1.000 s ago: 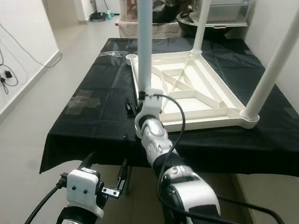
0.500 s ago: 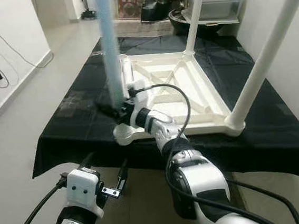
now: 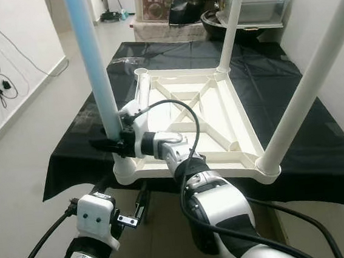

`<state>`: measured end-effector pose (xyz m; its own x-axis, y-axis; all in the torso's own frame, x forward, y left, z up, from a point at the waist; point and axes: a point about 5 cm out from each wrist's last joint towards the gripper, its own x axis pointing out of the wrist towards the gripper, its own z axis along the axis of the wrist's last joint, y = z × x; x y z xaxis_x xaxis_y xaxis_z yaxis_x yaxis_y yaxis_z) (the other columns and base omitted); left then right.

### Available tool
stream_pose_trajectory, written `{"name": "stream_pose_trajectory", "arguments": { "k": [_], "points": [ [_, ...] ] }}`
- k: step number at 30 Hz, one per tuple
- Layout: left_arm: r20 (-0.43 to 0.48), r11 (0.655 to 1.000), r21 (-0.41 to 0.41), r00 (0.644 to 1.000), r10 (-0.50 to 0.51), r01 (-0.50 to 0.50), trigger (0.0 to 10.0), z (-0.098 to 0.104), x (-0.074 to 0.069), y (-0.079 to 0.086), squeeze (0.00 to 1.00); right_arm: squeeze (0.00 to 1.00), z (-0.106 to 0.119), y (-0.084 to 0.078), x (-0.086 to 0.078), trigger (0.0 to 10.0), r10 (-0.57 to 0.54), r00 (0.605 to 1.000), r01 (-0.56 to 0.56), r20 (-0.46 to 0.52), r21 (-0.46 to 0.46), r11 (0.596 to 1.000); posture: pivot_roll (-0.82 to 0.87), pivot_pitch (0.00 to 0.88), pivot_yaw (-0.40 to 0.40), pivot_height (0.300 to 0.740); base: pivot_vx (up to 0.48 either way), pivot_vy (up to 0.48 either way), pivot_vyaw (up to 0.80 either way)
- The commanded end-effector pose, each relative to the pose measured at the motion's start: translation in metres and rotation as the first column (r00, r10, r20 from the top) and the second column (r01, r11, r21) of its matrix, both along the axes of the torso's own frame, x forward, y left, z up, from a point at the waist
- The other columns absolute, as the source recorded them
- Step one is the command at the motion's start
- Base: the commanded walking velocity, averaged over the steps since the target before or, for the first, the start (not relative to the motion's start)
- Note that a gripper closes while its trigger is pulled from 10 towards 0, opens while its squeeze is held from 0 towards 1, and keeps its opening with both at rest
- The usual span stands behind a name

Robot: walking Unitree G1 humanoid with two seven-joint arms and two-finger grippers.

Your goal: Building children table

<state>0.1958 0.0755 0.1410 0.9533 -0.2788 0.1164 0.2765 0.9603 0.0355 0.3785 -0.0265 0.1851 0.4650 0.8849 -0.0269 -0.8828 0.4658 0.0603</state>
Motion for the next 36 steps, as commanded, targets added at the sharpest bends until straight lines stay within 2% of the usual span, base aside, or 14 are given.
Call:
{"name": "stream_pose_trajectory", "arguments": {
  "k": [1, 9, 12, 14, 16, 18, 20, 25, 26, 30, 31, 33, 34, 36],
  "points": [
    [-0.013, 1.000, -0.005, 1.000, -0.005, 0.005, 10.0, -0.003, -0.002, -0.002, 0.00, 0.00, -0.009, -0.001, 0.002, 0.0, -0.099, 0.994, 0.098, -0.041, -0.021, 0.995, 0.14, 0.038, -0.034, 0.740, 0.000, 0.000, 0.00],
    [-0.015, 1.000, -0.006, 1.000, -0.005, 0.005, 10.0, -0.003, -0.001, -0.001, 0.00, 0.00, -0.014, -0.041, 0.020, 0.0, -0.611, 0.792, 0.610, -0.024, -0.013, 0.792, 0.12, 0.040, -0.035, 0.740, 0.000, 0.000, 0.00],
    [-0.016, 1.000, -0.005, 1.000, -0.007, 0.007, 10.0, -0.004, -0.001, -0.001, 0.00, 0.00, -0.018, -0.057, 0.022, 0.0, -0.754, 0.655, 0.755, -0.035, -0.011, 0.656, 0.12, 0.039, -0.033, 0.740, 0.000, 0.000, 0.00],
    [-0.016, 1.000, -0.003, 1.000, -0.010, 0.010, 10.0, -0.004, -0.001, -0.001, 0.00, 0.00, -0.022, -0.078, 0.021, 0.0, -0.914, 0.401, 0.916, -0.068, 0.002, 0.402, 0.12, 0.038, -0.031, 0.740, 0.000, 0.000, 0.00],
    [-0.016, 1.000, -0.003, 1.000, -0.010, 0.010, 10.0, -0.004, -0.001, -0.001, 0.00, 0.00, -0.022, -0.078, 0.021, 0.0, -0.914, 0.401, 0.916, -0.068, 0.002, 0.402, 0.12, 0.038, -0.031, 0.740, 0.000, 0.000, 0.00],
    [-0.015, 1.000, -0.002, 1.000, -0.010, 0.010, 10.0, -0.004, 0.000, -0.001, 0.00, 0.00, -0.031, -0.088, 0.016, 0.0, -0.968, 0.213, 0.976, -0.131, -0.025, 0.218, 0.12, 0.037, -0.034, 0.740, 0.000, 0.000, 0.00],
    [-0.014, 1.000, -0.002, 1.000, -0.009, 0.009, 10.0, -0.004, 0.000, -0.001, 0.00, 0.00, -0.035, -0.084, 0.013, 0.0, -0.971, 0.181, 0.981, -0.159, -0.044, 0.190, 0.12, 0.038, -0.034, 0.740, 0.000, 0.000, 0.00],
    [-0.013, 1.000, -0.001, 1.000, -0.010, 0.010, 10.0, -0.004, 0.000, -0.001, 0.00, 0.00, -0.038, -0.066, 0.009, 0.0, -0.956, 0.202, 0.976, -0.211, -0.035, 0.214, 0.12, 0.038, -0.034, 0.740, 0.000, 0.000, 0.00],
    [-0.014, 1.000, -0.001, 1.000, -0.010, 0.010, 10.0, -0.004, 0.000, -0.001, 0.00, 0.00, -0.035, -0.057, 0.009, 10.0, -0.934, 0.272, 0.960, -0.232, -0.002, 0.280, 0.12, 0.034, -0.032, 0.740, 0.000, 0.000, 0.00],
    [-0.014, 1.000, -0.002, 1.000, -0.009, 0.009, 10.0, -0.004, 0.001, -0.001, 0.00, 0.00, -0.028, -0.048, 0.011, 10.0, -0.902, 0.367, 0.930, -0.230, 0.051, 0.365, 0.12, 0.034, -0.032, 0.740, 0.000, 0.000, 0.00],
    [-0.016, 1.000, -0.002, 1.000, -0.009, 0.009, 10.0, -0.005, 0.001, -0.002, 0.00, 1.00, -0.022, -0.043, 0.013, 10.0, -0.870, 0.444, 0.896, -0.214, 0.085, 0.436, 0.11, 0.031, -0.033, 0.740, 0.000, 0.000, 0.00],
    [-0.017, 1.000, -0.003, 1.000, -0.009, 0.009, 10.0, -0.005, 0.000, -0.002, 0.00, 1.00, -0.012, -0.036, 0.015, 10.0, -0.812, 0.558, 0.830, -0.171, 0.134, 0.542, 0.11, 0.031, -0.033, 0.740, 0.000, 0.000, 0.00],
    [-0.018, 1.000, -0.003, 1.000, -0.009, 0.009, 10.0, -0.005, 0.000, -0.002, 0.00, 0.00, -0.008, -0.031, 0.015, 10.0, -0.751, 0.640, 0.768, -0.161, 0.163, 0.619, 0.11, 0.031, -0.033, 0.740, 0.000, 0.000, 0.00],
    [-0.019, 1.000, -0.005, 1.000, -0.009, 0.009, 10.0, -0.005, 0.000, -0.002, 0.00, 0.00, -0.003, -0.030, 0.016, 10.0, -0.701, 0.703, 0.710, -0.122, 0.180, 0.681, 0.11, 0.030, -0.034, 0.740, 0.000, 0.000, 0.00]
  ]
}}
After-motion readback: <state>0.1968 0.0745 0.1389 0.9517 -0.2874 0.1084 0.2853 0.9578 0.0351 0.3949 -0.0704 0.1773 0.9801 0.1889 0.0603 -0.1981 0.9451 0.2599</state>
